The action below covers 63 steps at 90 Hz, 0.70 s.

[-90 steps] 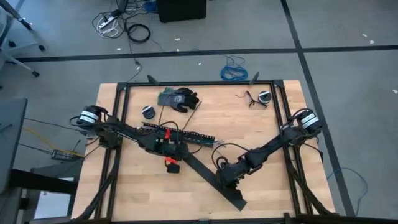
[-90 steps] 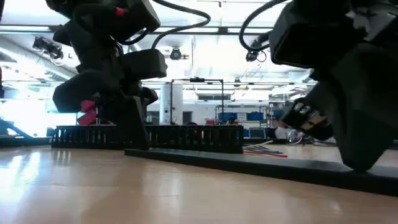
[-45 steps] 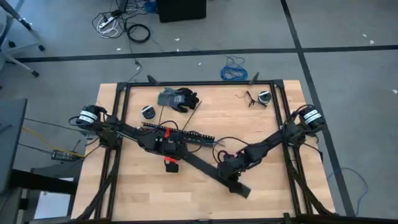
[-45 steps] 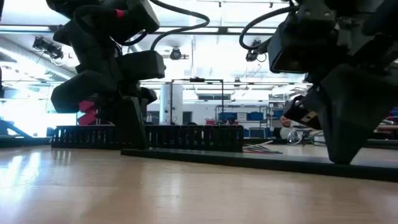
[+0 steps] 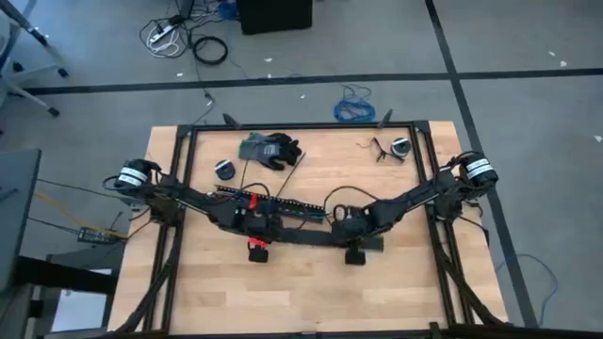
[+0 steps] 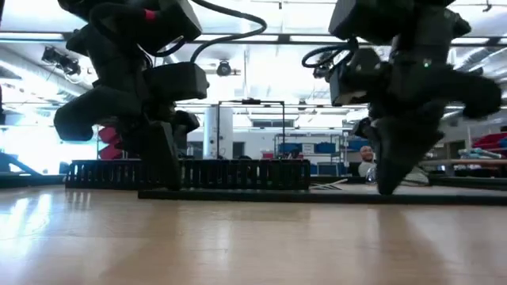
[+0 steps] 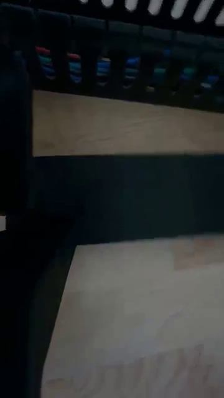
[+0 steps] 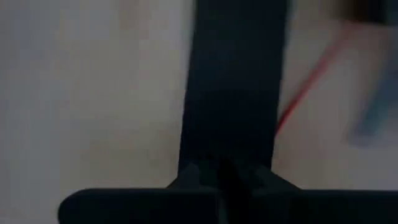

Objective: Ziptie cables
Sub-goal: Close the black cable duct cover

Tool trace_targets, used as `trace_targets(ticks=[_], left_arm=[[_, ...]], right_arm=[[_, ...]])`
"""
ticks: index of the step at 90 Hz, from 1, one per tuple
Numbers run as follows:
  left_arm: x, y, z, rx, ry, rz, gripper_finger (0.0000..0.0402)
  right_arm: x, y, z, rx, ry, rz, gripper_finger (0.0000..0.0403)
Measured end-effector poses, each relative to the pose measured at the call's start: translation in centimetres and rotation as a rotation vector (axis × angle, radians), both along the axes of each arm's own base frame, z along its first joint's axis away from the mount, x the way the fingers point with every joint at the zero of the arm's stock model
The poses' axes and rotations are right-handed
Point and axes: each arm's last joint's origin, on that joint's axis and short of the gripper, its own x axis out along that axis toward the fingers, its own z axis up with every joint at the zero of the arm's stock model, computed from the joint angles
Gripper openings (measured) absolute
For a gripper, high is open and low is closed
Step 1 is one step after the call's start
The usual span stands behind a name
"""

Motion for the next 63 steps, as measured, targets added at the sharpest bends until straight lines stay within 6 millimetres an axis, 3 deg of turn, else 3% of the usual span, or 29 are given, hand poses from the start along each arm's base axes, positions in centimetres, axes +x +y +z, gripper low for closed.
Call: trace_targets(ticks=[10,21,38,63], left_arm=[[0.2,-0.2,0.7,-0.007,-0.019,-0.023,0.0000],[0.2,-0.5,2.0,0.007,-0.032,-0.067,0.0000],[0.1,-0.4,5.7,0.021,-0.159,-0.114,0.0000],[-1.7,0.5,9.7,0.134,-0.268,-0.155,0.0000]], right_arm=[[-0.4,-0.3,2.5,-0.018,-0.063,0.008,0.0000],[-0.4,0.1,7.0,0.071,-0.262,0.032,0.0000],[-1.4,0.5,10.5,0.148,-0.416,0.064,0.0001],[-1.3,0.7,11.1,0.101,-0.478,0.184,0.0011]])
